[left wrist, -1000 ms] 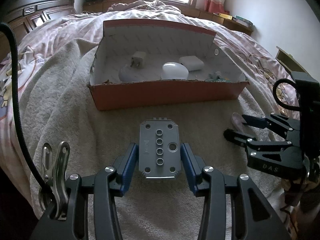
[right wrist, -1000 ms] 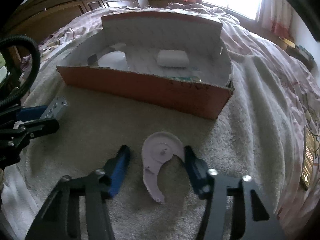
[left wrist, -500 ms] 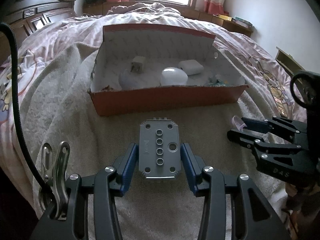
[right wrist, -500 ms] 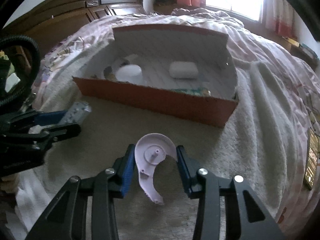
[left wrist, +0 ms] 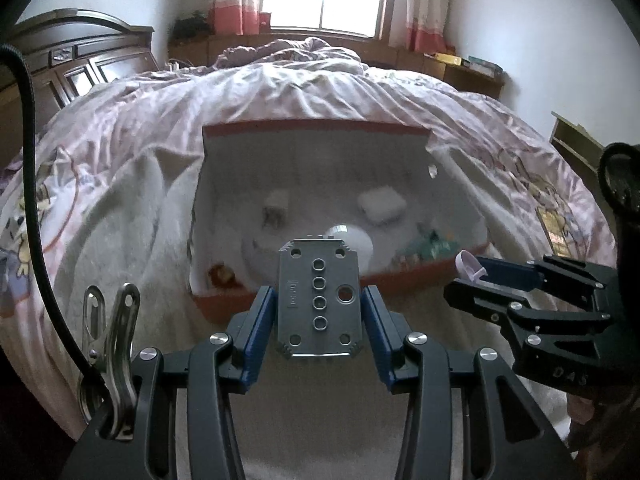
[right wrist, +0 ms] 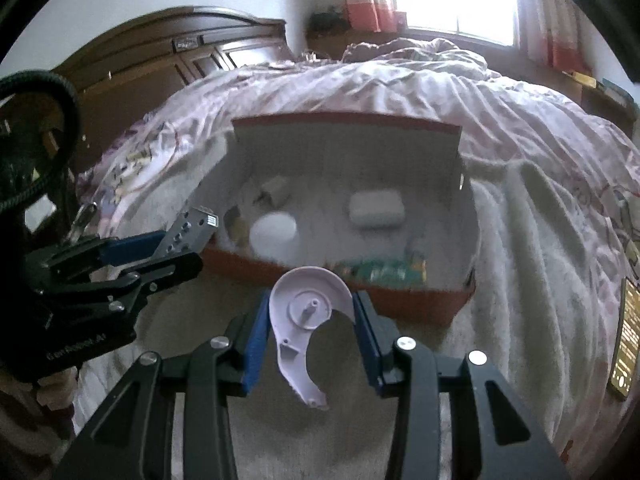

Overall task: Organize rigid objects
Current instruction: 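Carry the grey plate and lilac piece over the box with both tools, then open the left tool releasing the plate while the right tool drops the lilac piece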

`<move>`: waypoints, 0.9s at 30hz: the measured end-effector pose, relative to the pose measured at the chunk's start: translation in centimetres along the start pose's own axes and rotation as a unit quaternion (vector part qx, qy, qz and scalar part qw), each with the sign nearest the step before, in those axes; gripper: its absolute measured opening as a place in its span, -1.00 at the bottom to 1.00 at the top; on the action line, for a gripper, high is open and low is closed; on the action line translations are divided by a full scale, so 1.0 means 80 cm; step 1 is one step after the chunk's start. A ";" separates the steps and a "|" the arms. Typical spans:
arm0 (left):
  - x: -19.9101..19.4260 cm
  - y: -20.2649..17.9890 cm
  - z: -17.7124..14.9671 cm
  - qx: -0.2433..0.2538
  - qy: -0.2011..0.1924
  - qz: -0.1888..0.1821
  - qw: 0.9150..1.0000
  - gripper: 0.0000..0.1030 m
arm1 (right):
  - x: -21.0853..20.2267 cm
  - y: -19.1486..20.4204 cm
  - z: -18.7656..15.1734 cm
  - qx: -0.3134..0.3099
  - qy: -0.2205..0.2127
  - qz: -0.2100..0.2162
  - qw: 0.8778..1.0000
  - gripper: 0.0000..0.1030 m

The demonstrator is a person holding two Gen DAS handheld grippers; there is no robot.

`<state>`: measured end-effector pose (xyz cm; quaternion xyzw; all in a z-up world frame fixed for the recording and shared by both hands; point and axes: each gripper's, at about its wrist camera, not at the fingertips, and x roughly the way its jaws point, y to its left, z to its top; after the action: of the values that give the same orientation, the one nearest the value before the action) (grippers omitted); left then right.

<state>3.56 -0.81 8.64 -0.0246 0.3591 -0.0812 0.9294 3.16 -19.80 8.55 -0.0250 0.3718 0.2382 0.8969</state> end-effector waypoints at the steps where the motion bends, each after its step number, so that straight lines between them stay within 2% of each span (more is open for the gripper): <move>1: 0.001 0.000 0.004 -0.001 -0.003 0.001 1.000 -0.12 | 0.001 -0.002 0.006 0.003 -0.003 0.000 1.000 -0.18; 9: 0.024 0.001 0.041 -0.008 -0.018 0.013 1.000 -0.12 | 0.026 -0.020 0.038 0.031 -0.009 -0.002 0.999 -0.18; 16: 0.059 0.006 0.053 -0.013 -0.030 0.050 0.998 -0.12 | 0.054 -0.036 0.052 0.052 -0.006 -0.015 0.999 -0.18; 27: 0.098 0.021 0.056 -0.037 -0.006 0.053 0.998 -0.12 | 0.082 -0.045 0.059 0.051 -0.003 -0.040 0.998 -0.18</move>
<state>12.47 -0.57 6.57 -0.0407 0.3567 -0.0184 0.9331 11.86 -19.23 6.99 0.0068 0.3797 0.1831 0.9068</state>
